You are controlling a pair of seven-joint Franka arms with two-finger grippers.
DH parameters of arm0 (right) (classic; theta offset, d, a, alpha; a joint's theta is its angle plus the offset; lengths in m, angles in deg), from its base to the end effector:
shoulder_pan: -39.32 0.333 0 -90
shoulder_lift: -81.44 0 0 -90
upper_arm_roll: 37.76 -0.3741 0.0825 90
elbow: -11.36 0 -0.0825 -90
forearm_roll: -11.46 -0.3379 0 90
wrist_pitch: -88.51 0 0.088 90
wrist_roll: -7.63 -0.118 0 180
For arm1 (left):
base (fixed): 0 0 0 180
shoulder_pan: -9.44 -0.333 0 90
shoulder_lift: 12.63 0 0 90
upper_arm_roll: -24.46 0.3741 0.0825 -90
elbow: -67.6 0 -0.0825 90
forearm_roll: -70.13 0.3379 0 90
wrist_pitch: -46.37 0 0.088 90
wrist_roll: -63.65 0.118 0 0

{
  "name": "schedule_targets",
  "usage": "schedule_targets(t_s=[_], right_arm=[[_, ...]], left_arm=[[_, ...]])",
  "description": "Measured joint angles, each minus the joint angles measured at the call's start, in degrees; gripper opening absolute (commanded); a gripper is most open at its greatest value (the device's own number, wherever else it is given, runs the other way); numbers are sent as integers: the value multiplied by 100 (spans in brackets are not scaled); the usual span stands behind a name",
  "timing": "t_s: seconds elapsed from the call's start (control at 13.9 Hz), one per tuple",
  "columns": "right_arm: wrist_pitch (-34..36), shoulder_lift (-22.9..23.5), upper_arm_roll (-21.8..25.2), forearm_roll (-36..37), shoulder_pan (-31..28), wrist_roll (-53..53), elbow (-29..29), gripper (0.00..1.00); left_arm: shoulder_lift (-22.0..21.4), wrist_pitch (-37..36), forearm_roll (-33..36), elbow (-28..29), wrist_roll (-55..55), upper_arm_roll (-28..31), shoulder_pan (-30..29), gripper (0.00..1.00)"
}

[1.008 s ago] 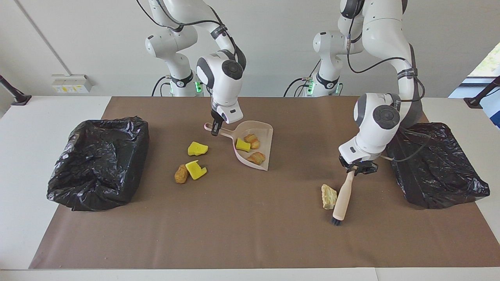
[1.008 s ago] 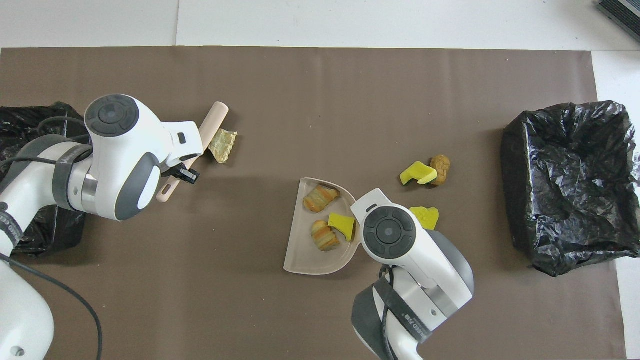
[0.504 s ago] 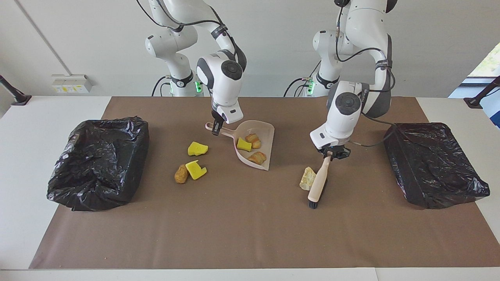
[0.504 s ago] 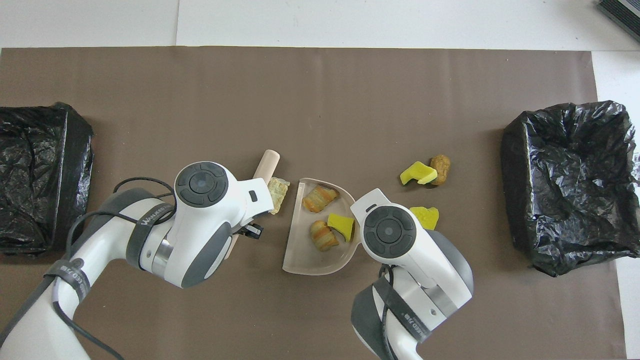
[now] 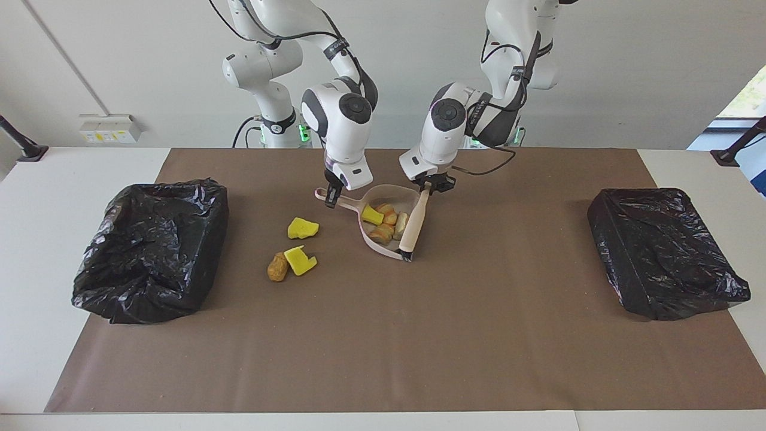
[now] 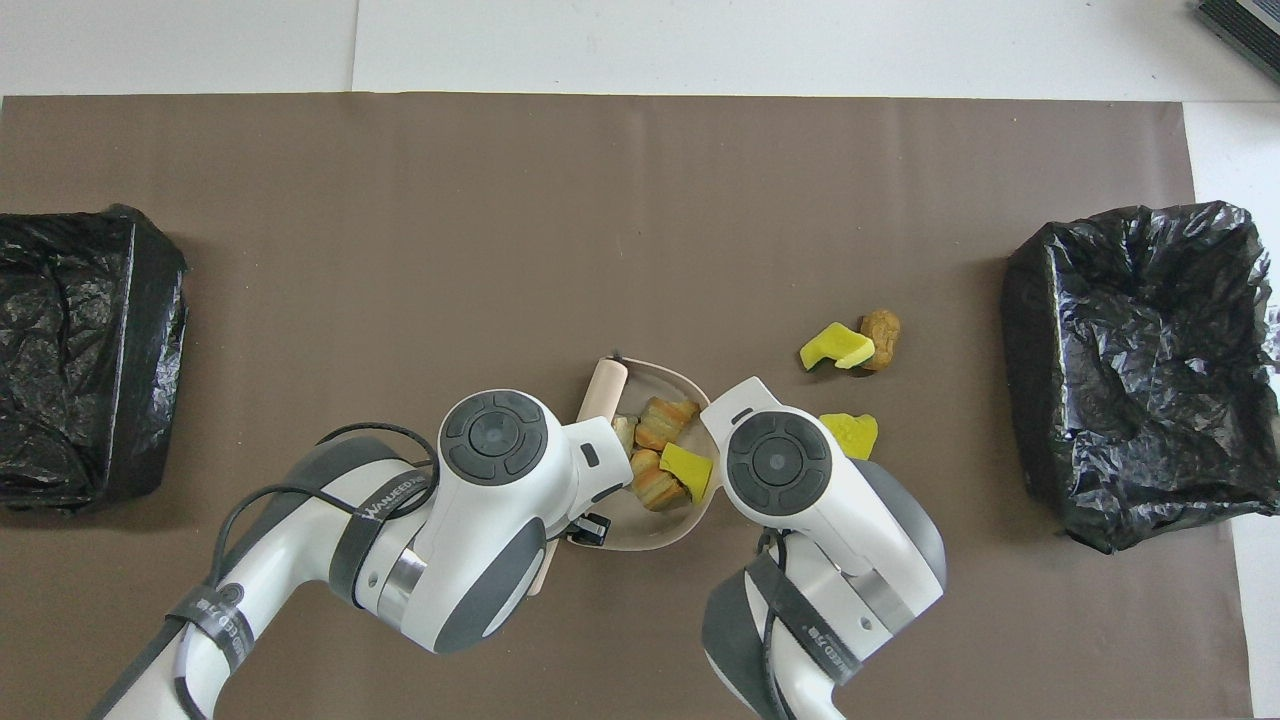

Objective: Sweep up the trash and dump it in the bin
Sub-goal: 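Sweep the far scrap into the dustpan with the left gripper's brush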

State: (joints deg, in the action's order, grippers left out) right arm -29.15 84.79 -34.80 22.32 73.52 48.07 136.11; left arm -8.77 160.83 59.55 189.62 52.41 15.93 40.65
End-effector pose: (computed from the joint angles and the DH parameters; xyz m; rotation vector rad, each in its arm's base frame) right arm 0.4223 0.2425 0.4270 2.3227 1.8676 -0.2907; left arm 0.3717 -0.3244 0.4379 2.9872 -0.6128 -0.3867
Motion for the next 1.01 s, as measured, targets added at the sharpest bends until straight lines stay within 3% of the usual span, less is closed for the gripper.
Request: schedule_targets(t_s=[0.36, 0.65, 1.01], right_arm=[[-1, 0, 0, 0, 0, 0, 0, 0], [-3, 0, 0, -1, 0, 0, 0, 0], [-4, 0, 0, -1, 0, 0, 0, 0]], left_arm=[[-627, -542, -243, -52, -5, 114, -104, 0], [-1186, -1346, -202, -152, 12, 185, -800, 0], [-1192, -1148, 24, 219, -112, 194, -1207, 0]])
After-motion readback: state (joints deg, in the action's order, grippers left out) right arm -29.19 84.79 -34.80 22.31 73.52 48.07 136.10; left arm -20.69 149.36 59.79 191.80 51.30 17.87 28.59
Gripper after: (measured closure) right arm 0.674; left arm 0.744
